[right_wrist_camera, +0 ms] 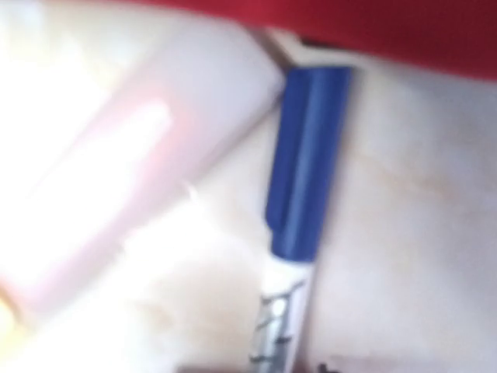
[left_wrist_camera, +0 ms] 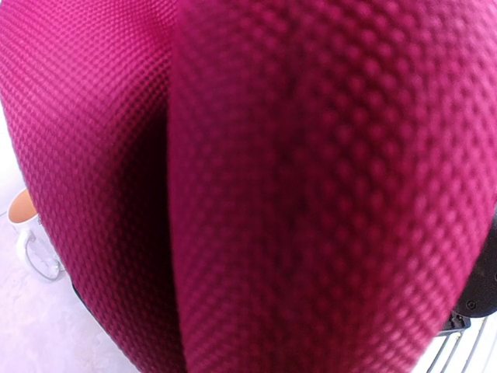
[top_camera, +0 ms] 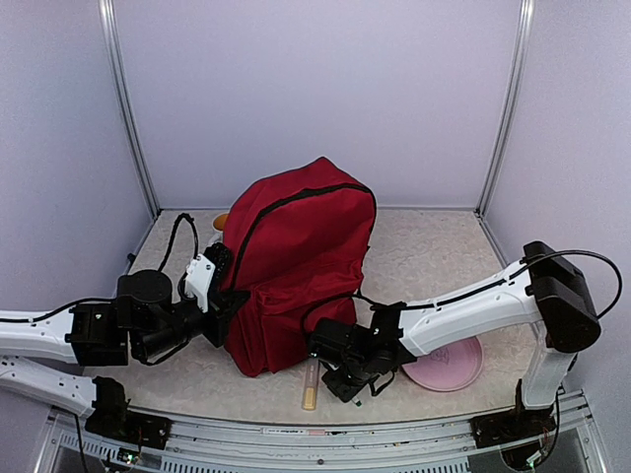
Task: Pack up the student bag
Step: Pick up the pen from the center of the board, then place the pen in the lower front pocket of the bag.
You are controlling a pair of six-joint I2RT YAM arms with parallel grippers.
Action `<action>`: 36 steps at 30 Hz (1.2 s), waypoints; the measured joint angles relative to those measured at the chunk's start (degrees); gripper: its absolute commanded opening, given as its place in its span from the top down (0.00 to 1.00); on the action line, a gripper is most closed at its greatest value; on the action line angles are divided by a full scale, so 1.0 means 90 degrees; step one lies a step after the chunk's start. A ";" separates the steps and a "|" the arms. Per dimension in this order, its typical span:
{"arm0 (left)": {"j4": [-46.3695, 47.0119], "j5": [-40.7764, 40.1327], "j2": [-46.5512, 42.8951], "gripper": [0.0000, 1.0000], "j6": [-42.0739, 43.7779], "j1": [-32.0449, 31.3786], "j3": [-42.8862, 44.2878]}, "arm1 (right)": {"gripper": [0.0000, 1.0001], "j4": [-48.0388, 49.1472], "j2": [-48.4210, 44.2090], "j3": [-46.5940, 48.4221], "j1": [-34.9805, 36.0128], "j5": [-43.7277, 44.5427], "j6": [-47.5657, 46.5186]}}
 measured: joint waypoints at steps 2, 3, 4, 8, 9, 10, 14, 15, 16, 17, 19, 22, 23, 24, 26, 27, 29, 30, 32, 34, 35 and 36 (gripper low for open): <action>0.0000 -0.0002 0.0000 1.00 -0.0005 0.0000 0.0000 | 0.88 -0.0019 0.0049 0.0061 -0.0007 0.0010 0.0049; 0.0000 -0.0005 0.0000 1.00 -0.0007 0.0000 0.0000 | 0.94 -0.0024 0.0066 0.0078 -0.0010 0.0015 0.0012; 0.0000 -0.0012 0.0000 1.00 -0.0010 0.0000 0.0000 | 0.99 -0.0017 0.0083 0.0087 -0.0012 0.0027 0.0051; 0.0000 -0.0019 0.0000 1.00 -0.0010 0.0000 0.0000 | 1.00 -0.0029 0.0058 0.0092 -0.0053 0.0012 0.0075; 0.0000 -0.0019 0.0000 1.00 -0.0010 0.0000 0.0000 | 1.00 -0.0019 0.0041 0.0070 -0.0070 0.0000 0.0058; 0.0000 -0.0019 0.0000 1.00 -0.0010 0.0000 0.0000 | 1.00 -0.0005 0.0005 0.0027 -0.0090 -0.0010 0.0032; 0.0000 -0.0017 0.0000 1.00 -0.0007 0.0002 0.0000 | 1.00 -0.0109 -0.0236 -0.0219 -0.0168 -0.0134 -0.0211; 0.0000 -0.0015 0.0000 1.00 -0.0007 0.0012 0.0000 | 1.00 -0.0182 -0.0321 -0.0284 -0.0175 -0.0187 -0.0328; 0.0000 -0.0015 -0.0002 1.00 -0.0007 0.0032 0.0000 | 1.00 -0.0236 -0.0437 -0.0374 -0.0177 -0.0279 -0.0481; 0.0000 -0.0007 -0.0002 1.00 -0.0010 0.0051 0.0000 | 1.00 -0.0287 -0.0600 -0.0478 -0.0182 -0.0423 -0.0707; -0.0005 0.0029 -0.0019 1.00 -0.0010 0.0112 0.0000 | 1.00 -0.0304 -0.1001 -0.0704 -0.0168 -0.0760 -0.1127; -0.0032 0.0063 -0.0053 1.00 -0.0012 0.0238 0.0000 | 1.00 -0.0170 -0.1974 -0.1139 -0.0029 -0.1447 -0.1902; -0.0046 0.0080 -0.0068 1.00 -0.0012 0.0270 0.0000 | 1.00 -0.0097 -0.2280 -0.1236 0.0022 -0.1613 -0.2135; -0.0051 0.0097 -0.0078 1.00 -0.0012 0.0291 0.0000 | 1.00 0.0075 -0.2640 -0.1350 0.0058 -0.1763 -0.2421; -0.0058 0.0153 -0.0092 1.00 -0.0005 0.0308 0.0000 | 1.00 0.0401 -0.3133 -0.1462 0.0080 -0.1841 -0.2922; -0.0066 0.0187 -0.0107 1.00 0.0002 0.0313 0.0000 | 1.00 0.0612 -0.3313 -0.1464 -0.0010 -0.1838 -0.3232; -0.0100 0.0272 -0.0141 1.00 0.0012 0.0318 0.0000 | 1.00 0.0911 -0.3281 -0.1302 -0.0374 -0.1744 -0.3711; -0.0112 0.0306 -0.0158 1.00 0.0015 0.0318 0.0000 | 1.00 0.0984 -0.3096 -0.1122 -0.0600 -0.1608 -0.3925; -0.0134 0.0345 -0.0172 1.00 0.0017 0.0318 0.0000 | 1.00 0.1129 -0.2533 -0.0697 -0.0933 -0.1226 -0.4398; -0.0143 0.0369 -0.0180 1.00 0.0027 0.0321 0.0000 | 1.00 0.1190 -0.2042 -0.0410 -0.1073 -0.0862 -0.4852; -0.0143 0.0381 -0.0180 1.00 0.0044 0.0330 0.0000 | 1.00 0.1212 -0.1783 -0.0306 -0.1073 -0.0629 -0.5117; -0.0141 0.0389 -0.0180 1.00 0.0056 0.0333 0.0000 | 1.00 0.1229 -0.1664 -0.0274 -0.1071 -0.0510 -0.5260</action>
